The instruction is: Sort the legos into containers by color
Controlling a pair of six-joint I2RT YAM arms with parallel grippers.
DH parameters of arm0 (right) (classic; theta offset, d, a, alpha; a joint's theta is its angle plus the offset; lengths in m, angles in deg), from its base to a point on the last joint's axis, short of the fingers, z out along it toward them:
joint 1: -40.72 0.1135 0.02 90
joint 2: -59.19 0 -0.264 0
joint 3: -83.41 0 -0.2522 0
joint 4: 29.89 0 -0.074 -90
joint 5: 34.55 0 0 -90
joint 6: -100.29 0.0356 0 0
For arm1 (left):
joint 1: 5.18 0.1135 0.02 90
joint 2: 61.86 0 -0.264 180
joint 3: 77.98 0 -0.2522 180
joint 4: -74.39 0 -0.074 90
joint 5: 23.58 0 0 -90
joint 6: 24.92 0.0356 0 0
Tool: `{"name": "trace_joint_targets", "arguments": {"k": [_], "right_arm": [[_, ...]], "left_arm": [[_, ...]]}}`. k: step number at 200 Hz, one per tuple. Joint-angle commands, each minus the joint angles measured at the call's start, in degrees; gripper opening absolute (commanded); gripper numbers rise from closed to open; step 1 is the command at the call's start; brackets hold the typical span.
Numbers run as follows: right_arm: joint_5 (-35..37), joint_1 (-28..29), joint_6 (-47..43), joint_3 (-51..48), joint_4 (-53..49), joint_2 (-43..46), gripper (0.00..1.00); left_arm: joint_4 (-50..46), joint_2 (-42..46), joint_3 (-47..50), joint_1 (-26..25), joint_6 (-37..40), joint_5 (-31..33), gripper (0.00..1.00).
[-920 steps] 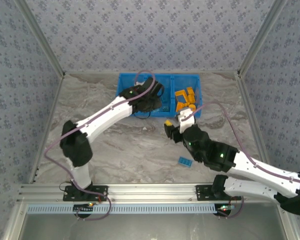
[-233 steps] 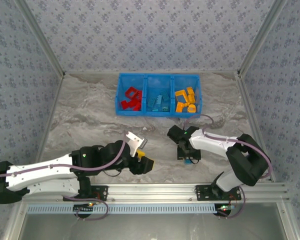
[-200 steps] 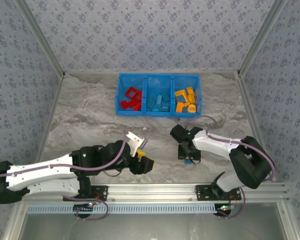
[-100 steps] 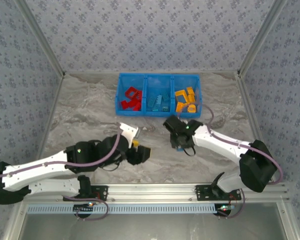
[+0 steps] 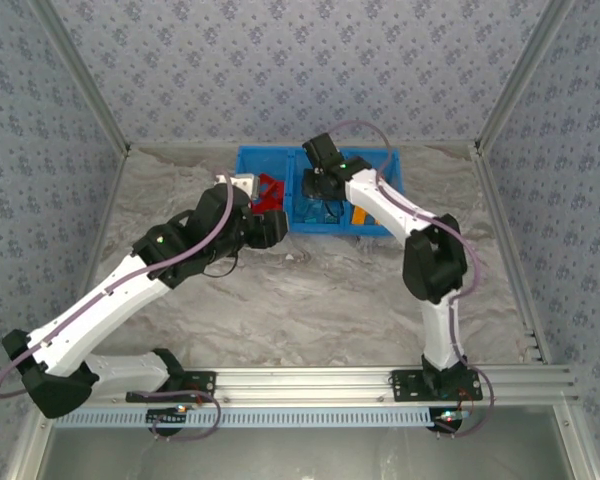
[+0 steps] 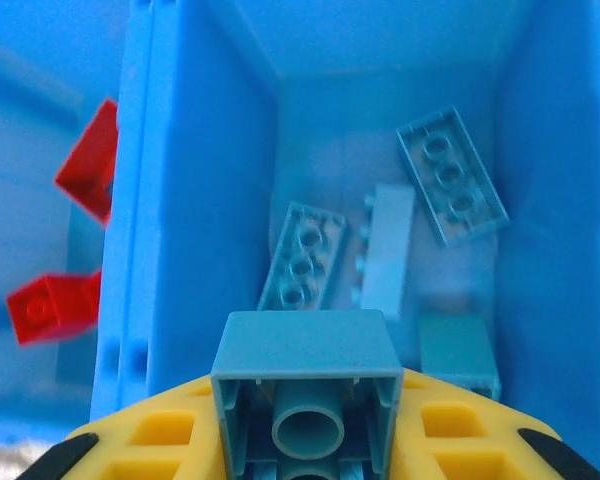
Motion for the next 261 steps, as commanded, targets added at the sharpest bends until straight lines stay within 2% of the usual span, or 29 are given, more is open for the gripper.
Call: {"name": "trace_joint_targets", "arguments": {"k": [1,52,174,187,224,261], "right_arm": [[-4.12,-1.91,0.51,7.45,-0.09,-5.52,0.32],[-6.46,-3.94,5.59,17.41,1.46,-15.71,0.32],[-9.09,-6.28,18.34,18.07,11.46,-22.98,0.34],[-9.56,-6.42,19.10,18.63,11.47,-23.56,0.37],[-9.93,-5.92,18.85,19.06,10.99,-23.00,0.53],[-6.45,-4.29,15.89,17.88,9.60,-17.46,0.56]], "left_arm": [[0.15,-0.59,-1.79,0.69,1.94,-2.46,0.67],[4.23,-0.38,-0.20,0.61,2.47,-3.09,0.67],[5.98,-0.13,2.35,0.63,1.42,-5.70,0.67],[5.89,0.01,2.44,0.66,1.39,-5.88,0.67],[5.55,0.48,2.42,0.67,1.23,-5.95,0.67],[4.52,1.73,2.75,0.57,0.50,-4.74,0.67]]}}
